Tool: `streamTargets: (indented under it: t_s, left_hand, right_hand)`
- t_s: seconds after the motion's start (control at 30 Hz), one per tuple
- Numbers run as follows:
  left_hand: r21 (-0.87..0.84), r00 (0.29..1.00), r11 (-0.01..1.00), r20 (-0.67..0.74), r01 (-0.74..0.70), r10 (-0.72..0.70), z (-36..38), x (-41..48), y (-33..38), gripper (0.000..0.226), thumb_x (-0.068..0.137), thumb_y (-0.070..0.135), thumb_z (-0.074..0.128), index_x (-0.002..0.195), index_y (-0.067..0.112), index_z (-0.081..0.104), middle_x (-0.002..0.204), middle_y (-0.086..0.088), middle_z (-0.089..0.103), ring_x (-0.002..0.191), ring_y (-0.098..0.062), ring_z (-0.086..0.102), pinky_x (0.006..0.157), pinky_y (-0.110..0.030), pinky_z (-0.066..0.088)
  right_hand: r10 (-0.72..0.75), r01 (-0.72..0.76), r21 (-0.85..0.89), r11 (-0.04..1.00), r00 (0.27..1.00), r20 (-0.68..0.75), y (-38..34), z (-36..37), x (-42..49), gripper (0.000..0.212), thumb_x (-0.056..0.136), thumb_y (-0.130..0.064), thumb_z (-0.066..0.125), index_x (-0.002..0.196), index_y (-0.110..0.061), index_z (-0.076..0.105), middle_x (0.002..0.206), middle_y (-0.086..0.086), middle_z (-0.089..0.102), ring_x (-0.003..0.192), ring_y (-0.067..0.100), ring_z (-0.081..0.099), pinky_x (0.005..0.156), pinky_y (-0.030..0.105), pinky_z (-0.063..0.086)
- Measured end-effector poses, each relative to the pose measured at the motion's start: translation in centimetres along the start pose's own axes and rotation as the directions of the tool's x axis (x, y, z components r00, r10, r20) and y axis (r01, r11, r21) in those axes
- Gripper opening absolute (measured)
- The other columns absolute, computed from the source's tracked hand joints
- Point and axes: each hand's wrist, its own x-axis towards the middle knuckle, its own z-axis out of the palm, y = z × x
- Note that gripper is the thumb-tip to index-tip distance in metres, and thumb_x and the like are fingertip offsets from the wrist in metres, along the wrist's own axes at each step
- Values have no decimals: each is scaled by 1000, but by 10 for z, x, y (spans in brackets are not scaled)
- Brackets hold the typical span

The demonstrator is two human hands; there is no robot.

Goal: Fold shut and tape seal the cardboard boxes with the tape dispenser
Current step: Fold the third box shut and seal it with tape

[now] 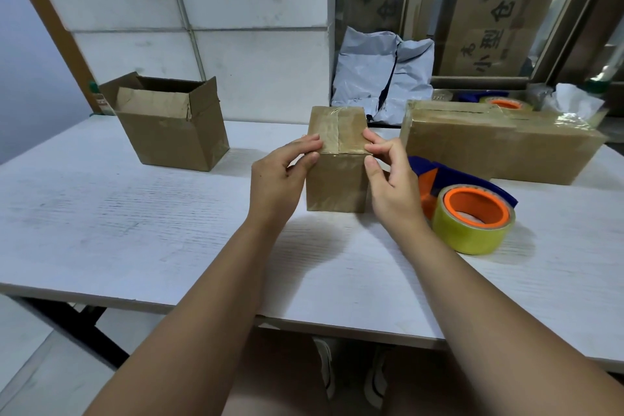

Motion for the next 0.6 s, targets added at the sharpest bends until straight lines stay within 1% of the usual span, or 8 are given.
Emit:
streamTargets:
  t_s: [0.07, 0.13, 0.23, 0.33, 0.4, 0.43, 0.53, 0.6]
  left_hand:
    - [8, 1000, 1000, -22, -2, 2, 2, 0, 0, 25, 89, 5, 63, 103, 25, 68, 107, 15, 65, 110, 9, 56, 95, -9, 40]
    - [-14, 999, 1000, -27, 21, -21, 3, 0, 0, 26, 88, 5, 63, 103, 25, 69, 106, 17, 65, 110, 8, 56, 94, -8, 39]
    - [-65, 998, 996, 38, 56, -54, -1, -1, 1, 27, 89, 7, 63, 104, 29, 68, 111, 18, 64, 115, 7, 54, 92, -8, 40]
    - [-94, 988, 991, 128, 94, -81, -8, 2, -4, 34, 92, 5, 58, 105, 35, 66, 117, 19, 62, 121, 5, 51, 103, -20, 40]
    - [-115, 983, 988, 165, 103, -84, -9, 2, -7, 38, 95, 2, 53, 107, 35, 66, 121, 20, 60, 124, 1, 49, 106, -29, 40]
    - [-118, 984, 988, 159, 102, -83, -8, 1, -7, 39, 95, 1, 51, 109, 34, 66, 122, 19, 60, 124, 1, 49, 106, -29, 40]
    - [-57, 995, 997, 86, 54, -49, -4, -1, -1, 35, 94, -2, 52, 109, 25, 67, 118, 13, 63, 117, 2, 54, 101, -18, 40]
    - [46, 998, 999, 61, -21, 18, -4, -1, 4, 33, 92, -1, 55, 108, 25, 69, 113, 16, 64, 113, 0, 56, 100, -19, 42]
  right_hand:
    - [10, -10, -8, 1000, 1000, -10, 0, 1, 0, 10, 97, -9, 47, 98, -19, 49, 131, -14, 50, 121, 3, 48, 101, 30, 42]
    - [22, -22, 3, 1000, 999, -26, -1, 3, 0, 13, 97, -9, 47, 96, -21, 48, 130, -15, 50, 121, 2, 48, 101, 31, 42]
    - [37, -36, 37, 999, 999, -18, -3, 2, -2, 16, 97, -14, 50, 93, -29, 47, 131, -15, 50, 122, 3, 48, 99, 28, 43]
    - [53, -53, 19, 998, 998, -28, -3, 2, 1, 6, 98, -16, 48, 95, -21, 49, 134, -10, 52, 119, 1, 49, 98, 26, 43]
    - [62, -62, 13, 998, 997, -39, -4, 2, 2, 4, 99, -15, 46, 96, -18, 49, 136, -7, 53, 117, -1, 49, 96, 21, 41]
    - [68, -67, 12, 998, 997, -38, -4, 3, 3, 4, 99, -15, 46, 96, -17, 49, 136, -6, 53, 117, -2, 48, 95, 17, 40]
    - [81, -81, -12, 997, 996, -36, -6, 2, 4, 4, 99, -14, 46, 96, -15, 49, 137, -7, 53, 112, -6, 48, 86, 5, 37]
    - [106, -106, -17, 994, 994, -27, -8, 0, 5, 5, 98, -12, 45, 95, -14, 48, 137, -7, 54, 109, -6, 48, 84, 4, 36]
